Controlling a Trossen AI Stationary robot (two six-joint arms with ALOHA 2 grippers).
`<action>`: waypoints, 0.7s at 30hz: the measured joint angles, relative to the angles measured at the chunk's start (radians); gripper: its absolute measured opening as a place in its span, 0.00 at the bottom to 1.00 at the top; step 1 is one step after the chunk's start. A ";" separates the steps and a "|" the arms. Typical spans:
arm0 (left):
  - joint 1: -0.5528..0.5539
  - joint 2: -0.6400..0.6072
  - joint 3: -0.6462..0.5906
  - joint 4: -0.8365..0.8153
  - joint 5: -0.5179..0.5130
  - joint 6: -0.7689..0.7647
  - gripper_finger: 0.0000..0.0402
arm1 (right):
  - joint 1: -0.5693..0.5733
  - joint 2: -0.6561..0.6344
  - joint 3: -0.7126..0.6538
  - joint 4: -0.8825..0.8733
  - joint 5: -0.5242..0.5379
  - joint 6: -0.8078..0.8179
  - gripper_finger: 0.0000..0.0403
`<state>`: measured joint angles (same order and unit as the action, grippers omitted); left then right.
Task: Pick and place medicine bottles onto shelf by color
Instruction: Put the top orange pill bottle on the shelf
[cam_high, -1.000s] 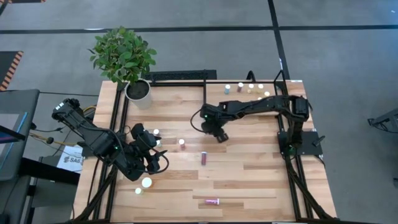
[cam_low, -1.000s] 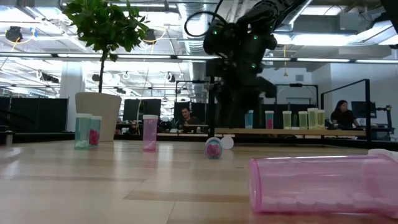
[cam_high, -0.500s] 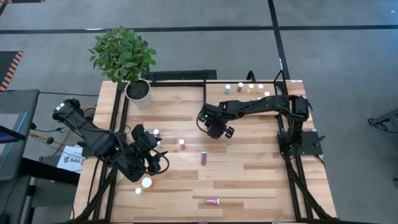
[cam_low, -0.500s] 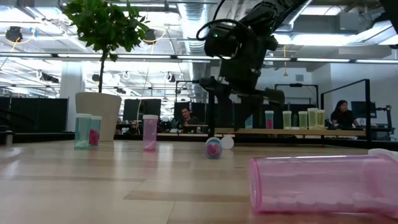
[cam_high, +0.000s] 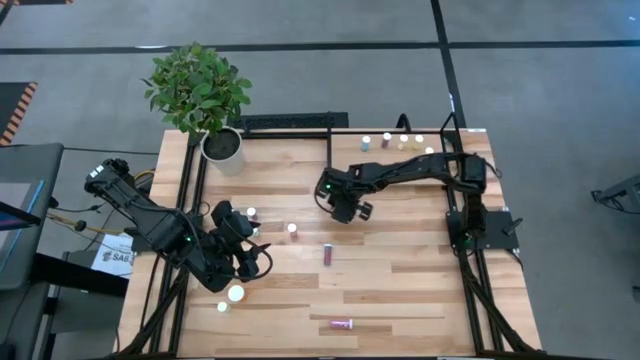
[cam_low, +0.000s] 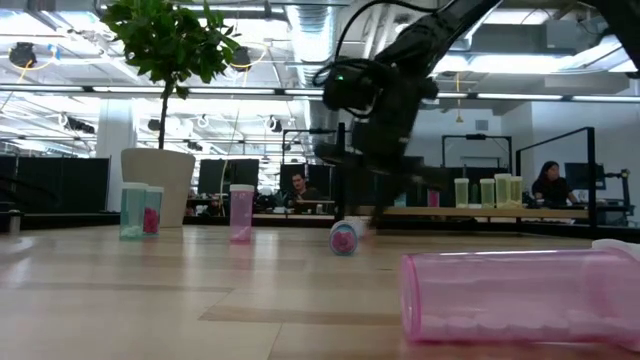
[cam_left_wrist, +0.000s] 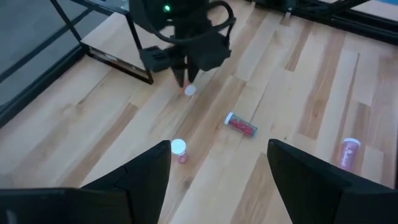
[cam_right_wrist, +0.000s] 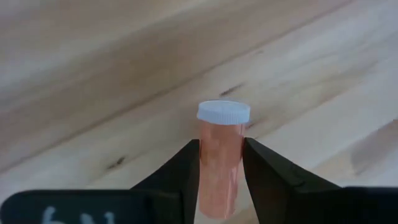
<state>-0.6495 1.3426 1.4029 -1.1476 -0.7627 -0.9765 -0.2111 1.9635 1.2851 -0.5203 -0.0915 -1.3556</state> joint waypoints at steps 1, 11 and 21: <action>0.000 0.001 0.000 0.000 0.003 -0.002 0.63 | 0.000 0.009 0.005 0.028 -0.003 0.000 0.35; 0.000 0.001 0.000 0.020 0.024 -0.013 0.63 | 0.006 0.048 0.006 0.063 0.014 0.103 0.33; 0.000 0.001 0.000 0.024 0.024 -0.013 0.63 | 0.009 -0.011 0.000 0.054 0.007 0.344 0.28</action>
<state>-0.6495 1.3434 1.4029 -1.1236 -0.7391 -0.9891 -0.2019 1.9521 1.2850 -0.4662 -0.0848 -1.0114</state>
